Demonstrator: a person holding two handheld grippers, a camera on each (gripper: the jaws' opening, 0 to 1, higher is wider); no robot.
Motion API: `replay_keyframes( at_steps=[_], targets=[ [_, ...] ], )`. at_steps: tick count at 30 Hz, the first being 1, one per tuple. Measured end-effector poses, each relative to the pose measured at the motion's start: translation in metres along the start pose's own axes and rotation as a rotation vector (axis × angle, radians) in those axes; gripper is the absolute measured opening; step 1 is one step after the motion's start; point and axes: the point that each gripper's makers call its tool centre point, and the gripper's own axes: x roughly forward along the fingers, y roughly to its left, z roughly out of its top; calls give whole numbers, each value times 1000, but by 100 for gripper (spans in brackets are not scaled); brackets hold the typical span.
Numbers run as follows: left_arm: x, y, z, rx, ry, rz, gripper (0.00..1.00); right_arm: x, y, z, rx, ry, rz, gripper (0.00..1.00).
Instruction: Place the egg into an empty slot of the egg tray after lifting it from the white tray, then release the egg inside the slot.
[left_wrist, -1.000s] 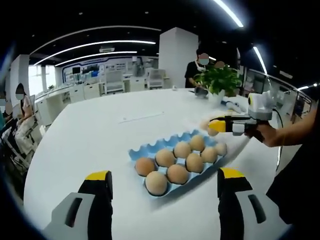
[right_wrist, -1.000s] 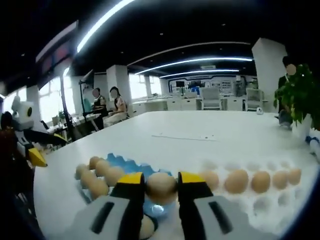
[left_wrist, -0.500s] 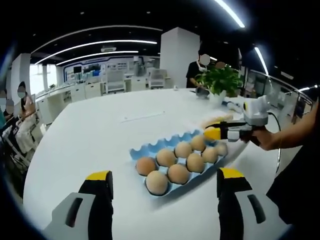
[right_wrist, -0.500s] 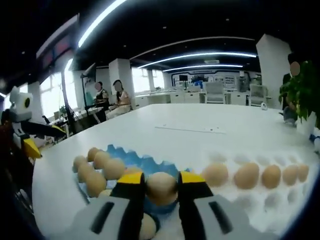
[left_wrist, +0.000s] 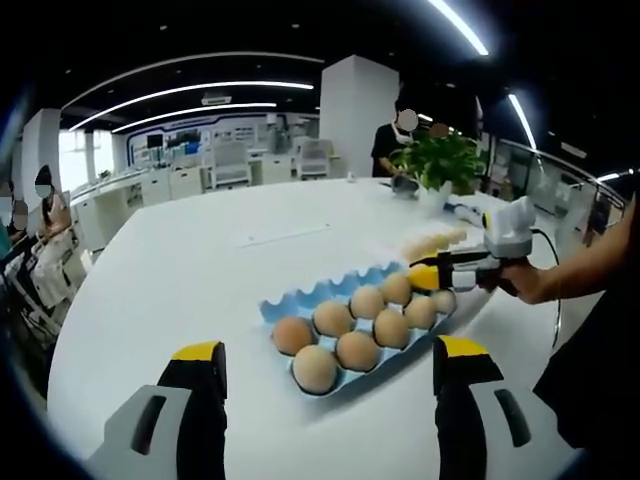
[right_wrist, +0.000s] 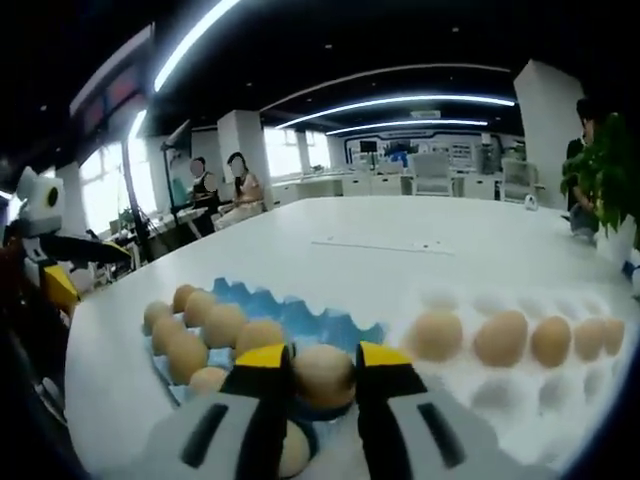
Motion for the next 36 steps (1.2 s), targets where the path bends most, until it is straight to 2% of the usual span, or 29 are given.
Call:
replay_keyframes(
  at_steps=[8,15,23,29,34,36],
  targets=[
    [2,0,0,4,3,-4,86,1,0,-7,6,25,14,26],
    [2,1,2,-1,-1,2,85,2,-1,-7,22,21,19,26],
    [2,0,1,13,8,2,84,1,0,-5,-9,14,22,25],
    [2,0,1,13,6,3,84,0,-1,-6,10,17,23,26],
    [2,0,1,9,5,2,84,-9,3,-3,-17,-1,38,25],
    [2,1,1,9,6,1,84,-16,-5,13,-47,-65,4,25]
  ],
)
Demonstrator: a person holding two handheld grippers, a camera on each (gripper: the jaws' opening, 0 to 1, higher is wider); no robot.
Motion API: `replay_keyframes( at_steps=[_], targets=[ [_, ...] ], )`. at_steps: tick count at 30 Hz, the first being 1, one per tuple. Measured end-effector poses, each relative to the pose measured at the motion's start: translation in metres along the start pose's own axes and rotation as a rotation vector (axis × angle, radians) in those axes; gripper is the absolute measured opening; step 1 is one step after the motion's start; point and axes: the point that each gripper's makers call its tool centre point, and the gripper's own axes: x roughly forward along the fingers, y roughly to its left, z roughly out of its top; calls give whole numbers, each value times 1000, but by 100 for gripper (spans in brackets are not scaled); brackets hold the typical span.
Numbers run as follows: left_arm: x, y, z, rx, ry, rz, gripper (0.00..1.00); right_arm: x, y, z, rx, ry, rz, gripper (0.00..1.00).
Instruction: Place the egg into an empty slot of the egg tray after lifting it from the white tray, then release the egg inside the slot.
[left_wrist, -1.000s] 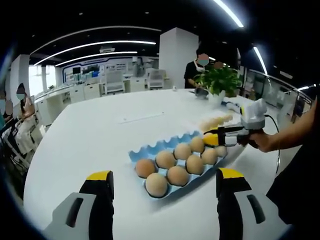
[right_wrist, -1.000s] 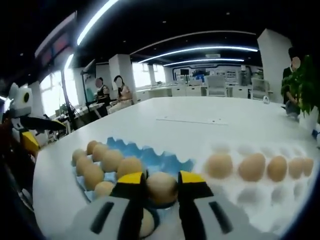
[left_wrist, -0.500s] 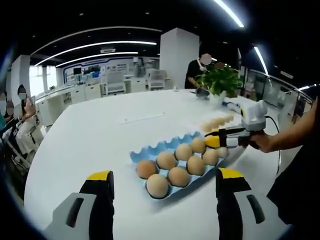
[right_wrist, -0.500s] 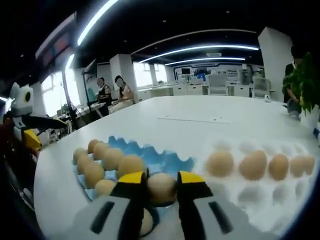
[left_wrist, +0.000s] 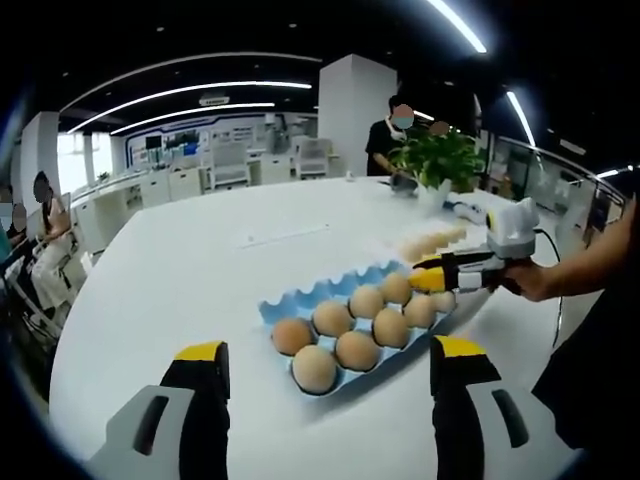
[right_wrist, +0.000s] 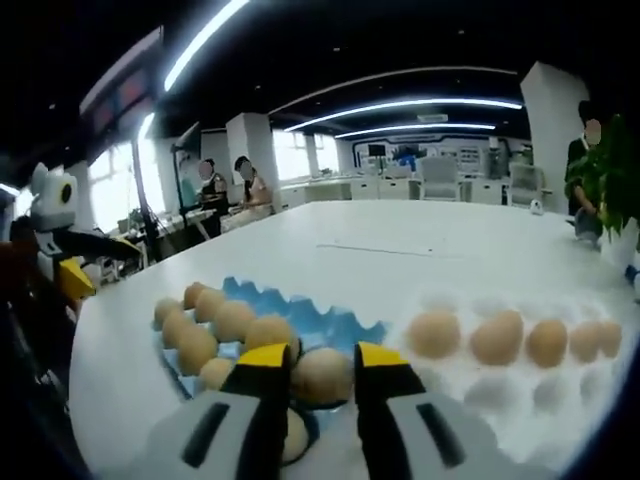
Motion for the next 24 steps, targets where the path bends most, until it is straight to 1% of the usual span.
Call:
replay_keyframes(
  at_steps=[2,3,4,5,6,7,10,11,14,16,17,18,20,22,23,24],
  targets=[
    [0,0,0,-1,0,0,84,-4,-16,15,-46,-51,-71,25],
    [0,1,0,-2,0,0,84,-4,-24,18,-49,-56,-94,25],
    [0,1,0,-2,-1,0,84,-4,-27,20,-48,-58,-106,25],
    [0,1,0,-4,-1,1,84,-1,-40,20,-30,-51,-140,25],
    [0,1,0,-5,-1,0,84,1,-44,18,-19,-41,-143,25],
    [0,1,0,-5,-1,0,84,2,-56,12,3,-8,-189,25],
    [0,1,-1,-2,0,-1,83,5,-67,14,1,-11,-225,25],
    [-1,1,-1,-3,0,0,83,7,-73,16,-19,-20,-248,25],
    [-2,1,-2,-5,3,3,83,15,-74,12,-19,3,-238,25],
    [-2,1,-3,-5,5,4,83,19,-72,5,-22,34,-226,25],
    [-2,1,-3,-7,4,4,83,20,-71,4,-34,39,-228,26],
    [-2,1,-3,-6,4,4,83,21,-73,1,-46,58,-237,26],
    [-3,2,-2,-4,2,7,83,23,-76,-2,-36,60,-242,26],
    [-3,3,-3,-6,4,10,83,25,-78,-10,-25,96,-242,25],
    [-3,3,-3,-6,4,11,83,26,-77,-9,-44,88,-236,25],
    [-3,4,-3,-6,5,12,83,26,-76,-9,-62,96,-234,26]
  ],
)
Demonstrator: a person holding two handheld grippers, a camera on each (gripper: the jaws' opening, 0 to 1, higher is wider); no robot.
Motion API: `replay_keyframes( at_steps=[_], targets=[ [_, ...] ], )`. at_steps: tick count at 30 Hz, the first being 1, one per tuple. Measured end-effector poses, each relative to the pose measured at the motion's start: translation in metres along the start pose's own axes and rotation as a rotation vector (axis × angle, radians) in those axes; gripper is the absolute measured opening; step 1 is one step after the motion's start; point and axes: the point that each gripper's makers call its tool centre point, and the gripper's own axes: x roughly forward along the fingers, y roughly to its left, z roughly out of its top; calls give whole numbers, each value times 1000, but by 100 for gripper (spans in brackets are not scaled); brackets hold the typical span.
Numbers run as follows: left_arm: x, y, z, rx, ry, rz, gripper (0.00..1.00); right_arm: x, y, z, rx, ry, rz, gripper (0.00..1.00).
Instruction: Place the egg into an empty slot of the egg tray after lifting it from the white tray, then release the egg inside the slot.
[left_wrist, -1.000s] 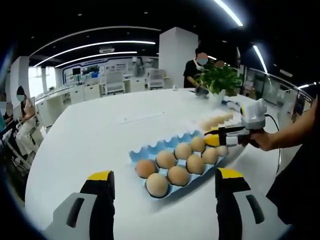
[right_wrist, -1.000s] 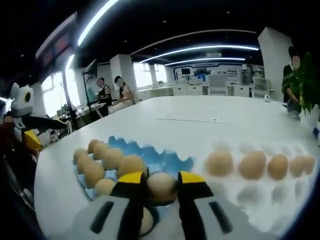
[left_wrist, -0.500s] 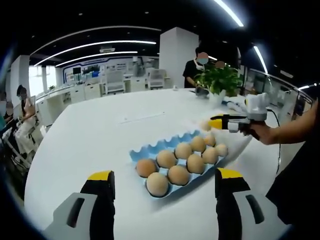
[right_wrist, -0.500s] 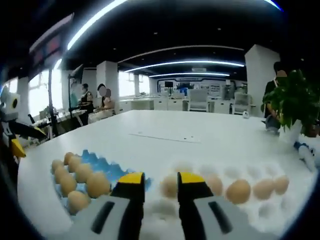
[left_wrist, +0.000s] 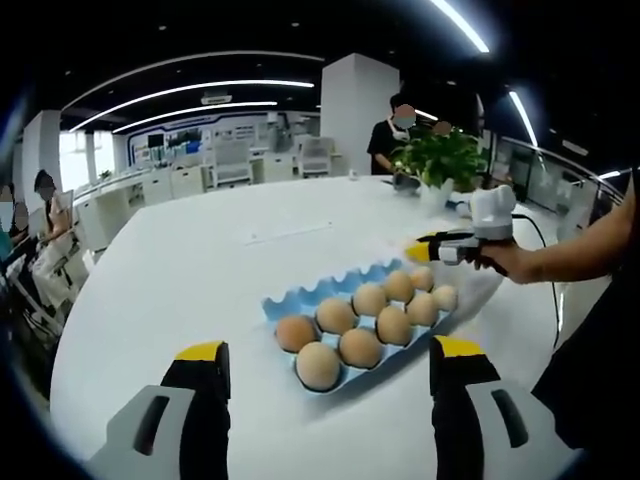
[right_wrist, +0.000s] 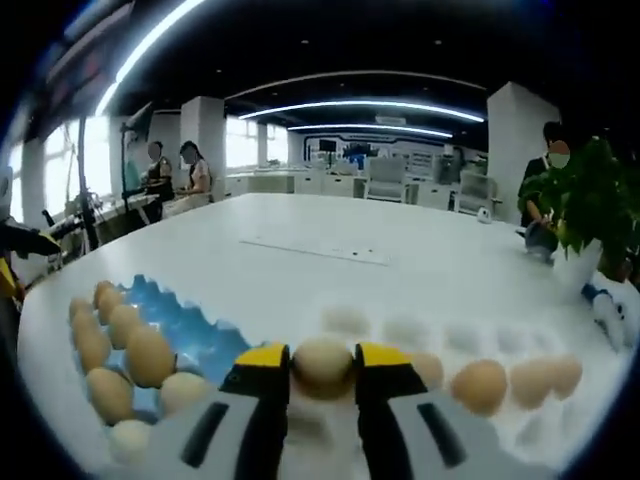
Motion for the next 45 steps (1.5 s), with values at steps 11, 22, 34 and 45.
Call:
replay_keyframes(
  at_steps=[11,22,34,45],
  targets=[
    [2,2,2,-1,-7,-3,83,-2,-2,2,-12,5,33,24],
    [2,12,0,-10,-10,6,83,-17,11,46,11,-87,58,24],
    [-1,21,-2,-10,-10,-11,83,0,83,82,13,-134,186,24],
    [-6,38,-6,7,-2,-23,83,32,175,98,0,-137,321,24]
  ],
)
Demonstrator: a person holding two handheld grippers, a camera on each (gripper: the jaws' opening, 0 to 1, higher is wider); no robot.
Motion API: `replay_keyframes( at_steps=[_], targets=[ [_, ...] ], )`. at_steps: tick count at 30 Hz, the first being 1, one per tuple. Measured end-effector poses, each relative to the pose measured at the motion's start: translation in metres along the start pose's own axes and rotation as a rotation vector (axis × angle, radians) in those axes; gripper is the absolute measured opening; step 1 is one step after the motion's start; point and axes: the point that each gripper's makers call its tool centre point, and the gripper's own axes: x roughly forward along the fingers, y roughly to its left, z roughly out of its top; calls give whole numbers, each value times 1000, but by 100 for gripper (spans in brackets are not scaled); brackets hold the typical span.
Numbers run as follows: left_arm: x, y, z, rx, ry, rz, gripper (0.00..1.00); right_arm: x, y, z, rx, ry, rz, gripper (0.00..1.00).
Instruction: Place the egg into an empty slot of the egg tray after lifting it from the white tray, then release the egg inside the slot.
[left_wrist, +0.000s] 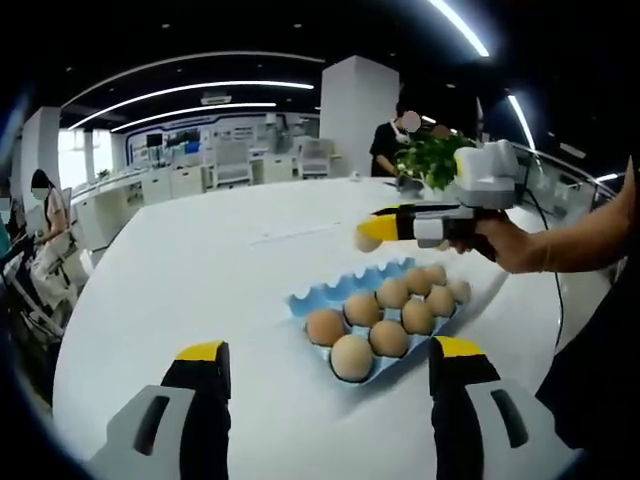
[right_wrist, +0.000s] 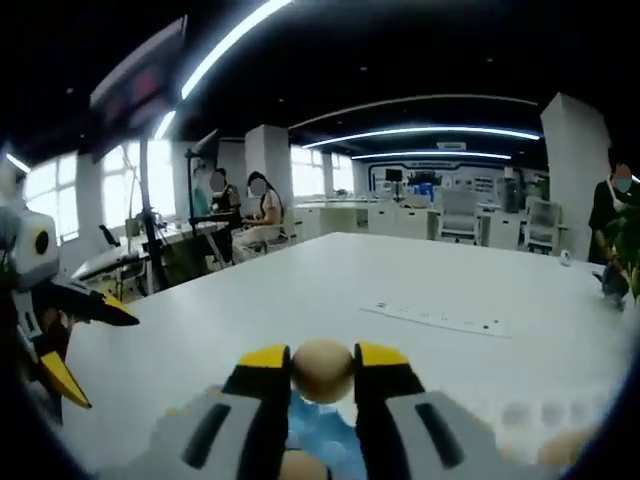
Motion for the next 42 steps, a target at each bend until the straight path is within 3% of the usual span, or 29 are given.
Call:
replay_keyframes(
  at_steps=[14,33,38,42],
  targets=[
    [-4,16,-3,-9,-4,-27,83,44,51,-29,22,104,73,24],
    [-5,22,-8,-19,-4,-42,82,51,52,-62,118,231,71,24],
    [-5,22,-9,-21,-2,-43,82,50,47,-64,170,250,73,25],
    [-5,22,-9,-20,-1,-44,82,51,50,-64,154,255,84,25]
  ],
)
